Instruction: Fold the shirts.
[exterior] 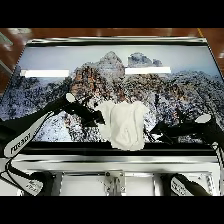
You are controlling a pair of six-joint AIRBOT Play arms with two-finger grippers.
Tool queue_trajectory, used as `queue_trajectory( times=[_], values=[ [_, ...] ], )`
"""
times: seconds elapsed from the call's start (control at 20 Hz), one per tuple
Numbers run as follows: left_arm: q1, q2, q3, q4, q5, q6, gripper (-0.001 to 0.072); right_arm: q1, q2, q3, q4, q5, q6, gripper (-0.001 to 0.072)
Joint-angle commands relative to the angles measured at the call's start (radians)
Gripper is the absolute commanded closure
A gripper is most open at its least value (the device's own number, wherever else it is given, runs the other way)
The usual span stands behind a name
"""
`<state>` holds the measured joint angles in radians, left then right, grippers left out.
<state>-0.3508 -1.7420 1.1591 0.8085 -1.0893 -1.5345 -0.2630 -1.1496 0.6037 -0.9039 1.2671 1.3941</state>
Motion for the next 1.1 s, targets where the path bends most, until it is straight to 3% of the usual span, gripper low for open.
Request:
queue_trajectory(
  times=[0.0, 0.1, 0.2, 0.7, 0.9, 0.95, 1.05],
  values=[
    [-0.009, -0.029, 0.004, -0.005, 0.053, -0.008, 0.0292, 0.079, -0.043, 0.000, 0.008, -0.031, -0.004, 0.0045],
    [0.005, -0.027, 0.004, -0.010, 0.057, -0.007, 0.0510, 0.181, -0.073, 0.000, 0.010, -0.106, 0.001, 0.0044],
    [0.019, -0.021, 0.004, -0.009, 0.044, 0.019, 0.0654, 0.252, -0.103, 0.000, 0.018, -0.169, 0.011, 0.0044],
    [0.045, 0.055, 0.004, -0.006, 0.032, 0.106, 0.0668, 0.302, -0.117, 0.000, 0.142, -0.296, 0.006, 0.0045],
    [0.045, 0.088, 0.004, -0.005, 0.032, 0.114, 0.0668, 0.412, -0.179, 0.000, 0.192, -0.370, 0.007, 0.0053],
    [0.045, 0.096, 0.004, -0.005, 0.032, 0.114, 0.0668, 0.429, -0.197, 0.000, 0.192, -0.385, 0.008, 0.0180],
    [0.048, 0.111, 0.004, -0.005, 0.032, 0.136, 0.0668, 0.433, -0.204, 0.000, 0.192, -0.401, 0.008, 0.0580]
  ],
)
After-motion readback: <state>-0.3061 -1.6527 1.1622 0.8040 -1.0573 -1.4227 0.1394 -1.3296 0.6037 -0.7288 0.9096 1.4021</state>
